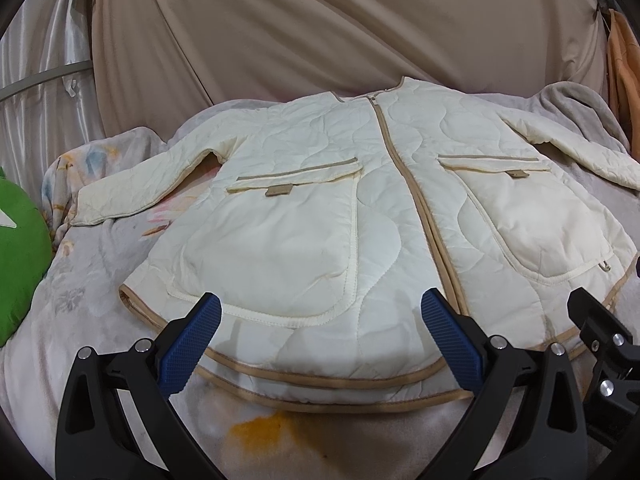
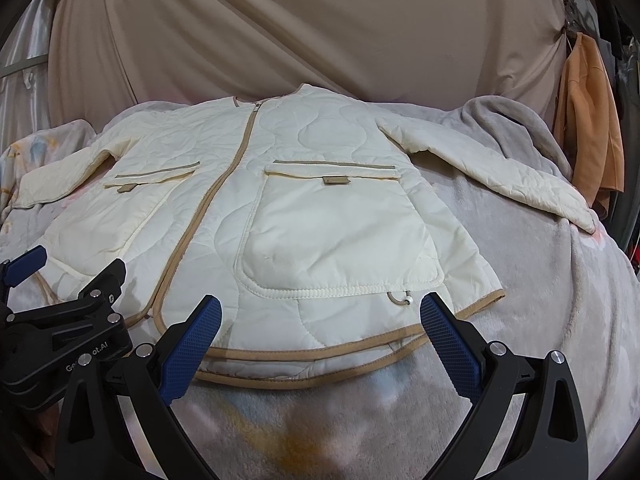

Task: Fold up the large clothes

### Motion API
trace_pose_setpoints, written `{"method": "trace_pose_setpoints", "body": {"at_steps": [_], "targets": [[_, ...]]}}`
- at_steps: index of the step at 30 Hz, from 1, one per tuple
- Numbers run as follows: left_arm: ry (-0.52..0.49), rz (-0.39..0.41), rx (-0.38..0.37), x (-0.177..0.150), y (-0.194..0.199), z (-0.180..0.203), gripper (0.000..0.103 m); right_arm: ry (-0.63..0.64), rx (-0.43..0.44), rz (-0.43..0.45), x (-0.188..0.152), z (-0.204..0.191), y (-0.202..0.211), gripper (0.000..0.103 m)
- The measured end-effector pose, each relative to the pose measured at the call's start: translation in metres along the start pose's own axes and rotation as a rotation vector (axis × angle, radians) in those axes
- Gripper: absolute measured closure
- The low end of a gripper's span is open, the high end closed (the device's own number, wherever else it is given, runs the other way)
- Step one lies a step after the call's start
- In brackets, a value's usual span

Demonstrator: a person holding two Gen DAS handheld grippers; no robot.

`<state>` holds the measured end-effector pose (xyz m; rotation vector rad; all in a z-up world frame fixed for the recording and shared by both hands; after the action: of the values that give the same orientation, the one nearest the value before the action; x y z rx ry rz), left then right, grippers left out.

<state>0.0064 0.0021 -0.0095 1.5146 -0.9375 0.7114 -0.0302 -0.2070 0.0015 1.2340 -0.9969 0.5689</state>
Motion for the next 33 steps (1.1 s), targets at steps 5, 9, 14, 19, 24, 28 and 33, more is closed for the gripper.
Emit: {"method": "trace_pose_setpoints", "body": {"at_steps": [5, 9, 14, 19, 24, 28, 33], "targets": [[-0.012, -0.012, -0.016, -0.002, 0.007, 0.002, 0.005, -0.022, 0.005, -0.008, -0.003, 0.008, 0.006, 0.005], [-0.037, -0.04, -0.034, -0.001, 0.01, 0.007, 0.005, -0.032, 0.014, -0.019, -0.001, 0.014, 0.009, 0.005], [-0.045, -0.037, -0.035, 0.012, 0.014, 0.004, 0.005, -0.069, 0.025, -0.011, 0.02, 0.042, 0.014, 0.005], [-0.041, -0.012, -0.059, 0.041, 0.009, -0.011, 0.005, -0.129, -0.007, -0.036, 0.054, 0.124, -0.01, 0.005], [-0.024, -0.01, -0.041, 0.064, -0.013, -0.029, 0.005, -0.316, -0.104, -0.079, 0.068, 0.245, -0.053, 0.005], [-0.01, -0.008, -0.021, 0.079, -0.036, -0.042, 0.005, -0.526, -0.174, -0.074, 0.068, 0.34, -0.075, 0.005], [0.025, -0.04, -0.028, 0.093, -0.066, -0.052, 0.005, -0.665, -0.251, -0.117, 0.061, 0.411, -0.107, 0.005]]}}
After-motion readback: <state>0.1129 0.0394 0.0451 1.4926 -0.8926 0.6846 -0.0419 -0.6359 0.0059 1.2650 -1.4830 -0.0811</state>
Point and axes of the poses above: each gripper's, at about its wrist camera, not at the fingertips, and y roughly against the way its jaws point, z to its right, x to its top, the point moved 2 cm from there along -y, roughly the way its jaws point, and after that the axes turned 3 degrees about z, right-handed, at the moved point
